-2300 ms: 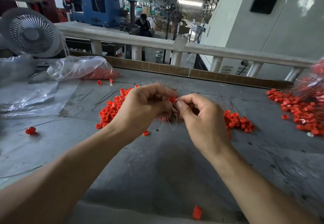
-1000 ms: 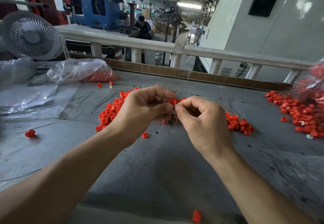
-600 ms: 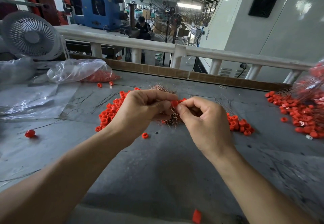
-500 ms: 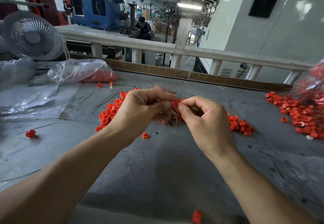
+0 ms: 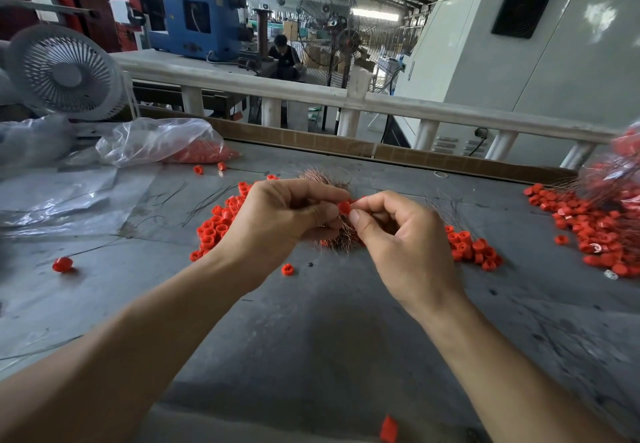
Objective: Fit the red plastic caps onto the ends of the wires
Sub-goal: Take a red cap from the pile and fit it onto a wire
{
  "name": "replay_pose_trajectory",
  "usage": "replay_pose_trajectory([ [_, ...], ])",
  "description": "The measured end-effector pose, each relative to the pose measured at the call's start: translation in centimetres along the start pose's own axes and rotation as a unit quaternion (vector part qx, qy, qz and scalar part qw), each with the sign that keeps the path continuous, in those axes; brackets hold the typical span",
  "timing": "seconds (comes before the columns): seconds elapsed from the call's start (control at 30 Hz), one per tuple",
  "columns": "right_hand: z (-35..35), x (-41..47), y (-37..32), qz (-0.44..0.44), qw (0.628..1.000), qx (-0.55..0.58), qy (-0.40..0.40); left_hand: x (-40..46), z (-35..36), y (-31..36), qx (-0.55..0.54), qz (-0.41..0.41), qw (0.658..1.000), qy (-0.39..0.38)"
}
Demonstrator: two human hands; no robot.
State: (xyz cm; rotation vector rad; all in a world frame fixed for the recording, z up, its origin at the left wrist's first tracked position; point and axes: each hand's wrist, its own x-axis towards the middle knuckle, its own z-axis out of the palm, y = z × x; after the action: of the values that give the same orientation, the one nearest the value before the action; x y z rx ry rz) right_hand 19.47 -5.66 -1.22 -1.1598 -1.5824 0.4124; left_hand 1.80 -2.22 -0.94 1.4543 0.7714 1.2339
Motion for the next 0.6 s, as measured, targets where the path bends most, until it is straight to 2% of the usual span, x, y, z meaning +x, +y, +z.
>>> replay_pose_trajectory([
  [0.37,-0.31,-0.01,0.17,0.007,0.999,0.018,-0.028,0.1,-0.41,0.22,-0.073,-0.066,0.994,-0.037],
  [0.6,-0.29,0.16,0.47,0.031,0.997,0.061,-0.023,-0.08,-0.1,0.71,-0.13,-0.06,0.988,-0.048],
])
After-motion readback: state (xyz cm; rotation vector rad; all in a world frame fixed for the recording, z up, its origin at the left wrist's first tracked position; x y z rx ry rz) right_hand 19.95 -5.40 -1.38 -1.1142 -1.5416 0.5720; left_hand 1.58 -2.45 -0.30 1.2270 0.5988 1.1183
